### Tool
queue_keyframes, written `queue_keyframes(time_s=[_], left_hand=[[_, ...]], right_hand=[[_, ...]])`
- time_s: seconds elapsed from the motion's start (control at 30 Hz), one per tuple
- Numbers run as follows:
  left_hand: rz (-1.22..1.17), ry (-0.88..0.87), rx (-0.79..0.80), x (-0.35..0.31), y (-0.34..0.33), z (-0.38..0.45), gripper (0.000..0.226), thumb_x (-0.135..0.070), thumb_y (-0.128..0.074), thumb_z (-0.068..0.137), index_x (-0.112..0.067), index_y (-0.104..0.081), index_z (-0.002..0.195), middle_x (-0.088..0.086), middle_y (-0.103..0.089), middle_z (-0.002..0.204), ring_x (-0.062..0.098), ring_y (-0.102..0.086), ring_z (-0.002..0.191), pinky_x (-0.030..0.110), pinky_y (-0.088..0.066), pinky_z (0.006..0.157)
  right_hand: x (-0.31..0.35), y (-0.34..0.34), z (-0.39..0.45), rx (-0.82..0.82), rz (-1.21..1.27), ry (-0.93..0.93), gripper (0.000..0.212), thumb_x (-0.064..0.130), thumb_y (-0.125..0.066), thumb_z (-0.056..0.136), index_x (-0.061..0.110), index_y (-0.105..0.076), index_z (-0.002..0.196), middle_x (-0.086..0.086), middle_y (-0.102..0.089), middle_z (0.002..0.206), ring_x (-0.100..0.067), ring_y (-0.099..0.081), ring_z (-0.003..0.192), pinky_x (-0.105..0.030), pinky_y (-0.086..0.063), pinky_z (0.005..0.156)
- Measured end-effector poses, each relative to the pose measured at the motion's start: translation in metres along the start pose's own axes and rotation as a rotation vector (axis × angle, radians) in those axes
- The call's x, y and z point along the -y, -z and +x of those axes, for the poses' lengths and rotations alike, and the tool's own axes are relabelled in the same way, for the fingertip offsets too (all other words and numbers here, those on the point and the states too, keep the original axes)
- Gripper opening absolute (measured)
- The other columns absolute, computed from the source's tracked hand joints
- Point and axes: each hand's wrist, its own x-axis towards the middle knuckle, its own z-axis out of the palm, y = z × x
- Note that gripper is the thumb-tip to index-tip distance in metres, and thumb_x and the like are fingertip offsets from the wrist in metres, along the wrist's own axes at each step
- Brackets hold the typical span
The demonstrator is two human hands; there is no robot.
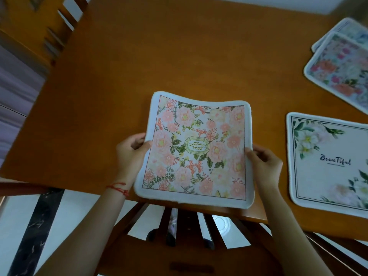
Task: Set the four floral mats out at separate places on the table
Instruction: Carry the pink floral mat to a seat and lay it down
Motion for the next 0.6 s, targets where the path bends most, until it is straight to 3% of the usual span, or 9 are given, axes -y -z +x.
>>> queue_keyframes(time_s=[0.1, 0.37, 0.6], left_hand=[[0.038, 0.008, 0.023, 0.008, -0.009, 0.013, 0.028, 0.004, -0.064, 0.079, -0.007, -0.065, 0.105, -0.007, -0.063, 0.08, -0.008, -0.061, 0.061, 0.007, -0.047, 0.055], [0.081, 0.013, 0.043, 0.023, -0.024, 0.029, 0.028, 0.005, -0.064, 0.079, -0.005, -0.065, 0.106, -0.002, -0.063, 0.081, -0.011, -0.06, 0.059, 0.006, -0.045, 0.054], [0.196, 0.05, 0.018, 0.033, -0.023, 0.033, 0.028, -0.001, -0.062, 0.083, -0.001, -0.063, 0.112, 0.007, -0.065, 0.098, 0.013, -0.059, 0.078, 0.005, -0.044, 0.06]], right_hand=[[-0.006, -0.007, 0.009, -0.003, -0.018, -0.025, 0.016, 0.018, -0.064, 0.084, 0.013, -0.068, 0.099, 0.005, -0.068, 0.087, -0.01, -0.066, 0.076, -0.023, -0.056, 0.064], [-0.02, -0.016, 0.022, -0.046, -0.087, -0.053, 0.016, 0.018, -0.064, 0.084, 0.012, -0.068, 0.098, -0.002, -0.068, 0.088, -0.021, -0.067, 0.081, -0.039, -0.057, 0.072], [-0.027, -0.02, 0.025, -0.067, -0.24, -0.046, 0.02, 0.021, -0.062, 0.086, 0.014, -0.067, 0.104, 0.003, -0.066, 0.091, -0.017, -0.064, 0.084, -0.043, -0.056, 0.079]])
